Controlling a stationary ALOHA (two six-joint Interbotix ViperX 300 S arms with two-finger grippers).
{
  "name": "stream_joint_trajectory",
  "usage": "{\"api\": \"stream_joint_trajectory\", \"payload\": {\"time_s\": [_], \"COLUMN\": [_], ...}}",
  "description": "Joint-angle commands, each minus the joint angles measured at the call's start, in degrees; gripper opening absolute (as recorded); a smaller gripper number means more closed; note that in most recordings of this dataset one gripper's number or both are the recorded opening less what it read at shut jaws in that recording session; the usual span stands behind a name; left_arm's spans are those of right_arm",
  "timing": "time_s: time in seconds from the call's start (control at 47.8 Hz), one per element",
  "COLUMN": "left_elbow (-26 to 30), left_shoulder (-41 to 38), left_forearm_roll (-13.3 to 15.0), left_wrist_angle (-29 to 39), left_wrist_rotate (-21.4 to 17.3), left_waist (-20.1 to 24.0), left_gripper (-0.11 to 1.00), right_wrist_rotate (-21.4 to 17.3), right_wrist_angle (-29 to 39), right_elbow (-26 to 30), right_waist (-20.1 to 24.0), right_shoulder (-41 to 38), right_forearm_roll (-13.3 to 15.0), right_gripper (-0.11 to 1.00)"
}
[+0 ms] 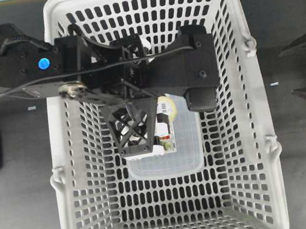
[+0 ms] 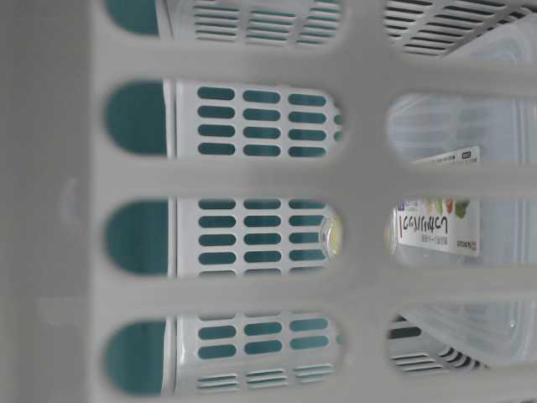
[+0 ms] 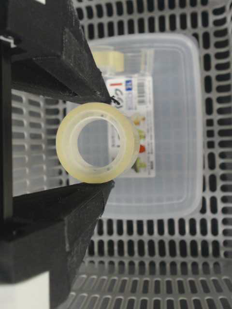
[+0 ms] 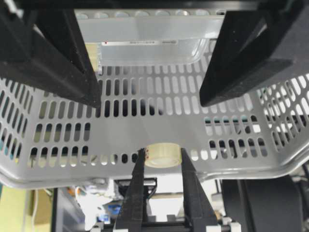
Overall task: Pick up the cellophane tape from the shopping basket with the left arm.
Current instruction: 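Lift the tape roll upward out of the basket with the left gripper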
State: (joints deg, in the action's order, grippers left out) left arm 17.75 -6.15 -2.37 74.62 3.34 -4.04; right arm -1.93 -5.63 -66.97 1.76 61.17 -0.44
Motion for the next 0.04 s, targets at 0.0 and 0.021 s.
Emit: {"api": "stream_joint_trajectory", "payload": {"time_s": [0.0, 0.021], "left_elbow": [0.4, 0.4], "left_shoulder": [1.0, 1.0], "left_forearm_roll": [-0.2, -0.1], "left_wrist_angle": [-0.2, -0.2], "left_wrist_rotate": [0.0, 0.0], "left_waist": [-0.2, -0.2], "left_gripper": [0.50, 0.50], "right_wrist_rotate": [-0.1, 0.0], "right_wrist_angle": [-0.6, -0.5], "right_elbow": [0.5, 0.6], "right_waist": [0.2, 0.2], "right_shoulder": [-0.3, -0.4], "right_forearm_roll": [-0.1, -0.1], "right_gripper": [0.80, 0.80]}}
